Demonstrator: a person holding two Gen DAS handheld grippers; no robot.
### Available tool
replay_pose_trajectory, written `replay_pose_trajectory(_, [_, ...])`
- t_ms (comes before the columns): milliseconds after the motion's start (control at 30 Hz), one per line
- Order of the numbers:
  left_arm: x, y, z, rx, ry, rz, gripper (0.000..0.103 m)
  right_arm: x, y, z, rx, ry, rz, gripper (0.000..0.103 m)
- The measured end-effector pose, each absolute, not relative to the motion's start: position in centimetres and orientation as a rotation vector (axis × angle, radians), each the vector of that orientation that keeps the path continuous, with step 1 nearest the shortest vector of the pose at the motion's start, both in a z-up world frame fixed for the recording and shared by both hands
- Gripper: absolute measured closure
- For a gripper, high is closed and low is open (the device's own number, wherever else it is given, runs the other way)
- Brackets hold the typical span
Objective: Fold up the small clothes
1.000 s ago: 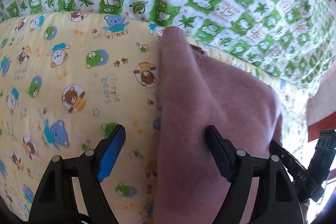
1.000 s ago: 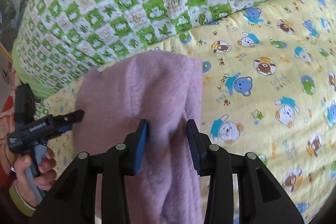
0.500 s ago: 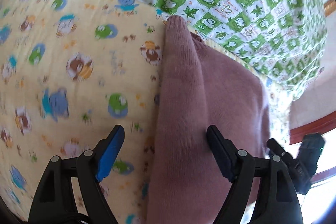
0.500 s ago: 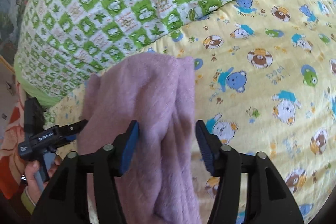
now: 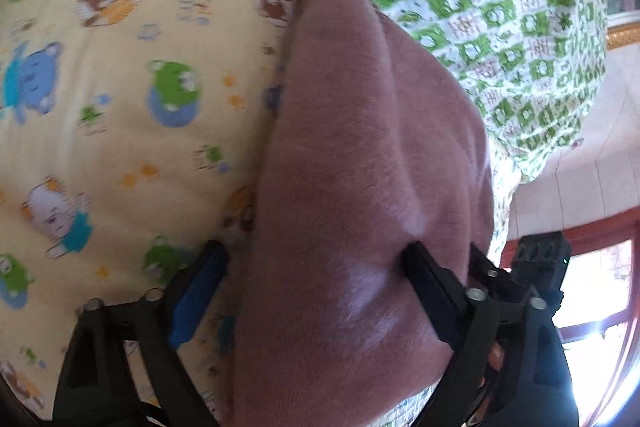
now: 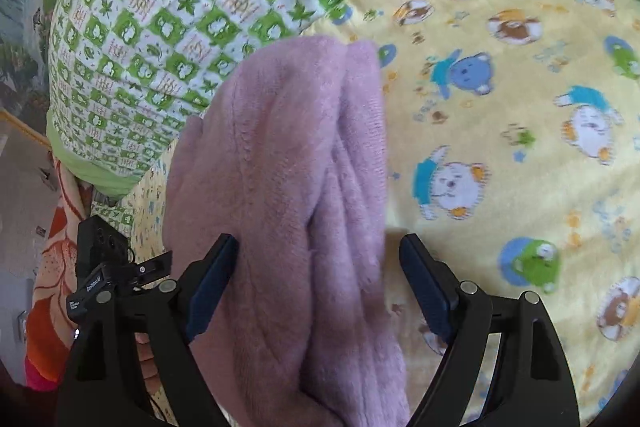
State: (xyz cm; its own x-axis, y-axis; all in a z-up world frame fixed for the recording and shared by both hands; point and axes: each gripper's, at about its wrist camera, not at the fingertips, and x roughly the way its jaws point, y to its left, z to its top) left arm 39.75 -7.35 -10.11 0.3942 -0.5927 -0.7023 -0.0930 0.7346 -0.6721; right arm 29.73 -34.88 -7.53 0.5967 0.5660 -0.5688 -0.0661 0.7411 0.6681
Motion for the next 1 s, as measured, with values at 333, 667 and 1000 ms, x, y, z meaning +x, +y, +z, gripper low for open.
replay_pose_trajectory(333, [37.5,-6.2,-6.7,-0.696,1.037,-0.387,0.066,28.9,-33.8,-6.5,0.714,0.849,0.442,0.067])
replay_pose_trajectory(667, [29.1,3.0,-0.4,-0.72,0.884,-0.277,0.067,26.0,-26.4,-0.1,0.671,0.753,0.619,0.068])
replay_pose_trajectory(1000, [21.9,13.5,-0.8,-0.767,0.847,-0.077,0.067,27.0,-14.3,-1.1,0.646,0.825,0.822,0.068])
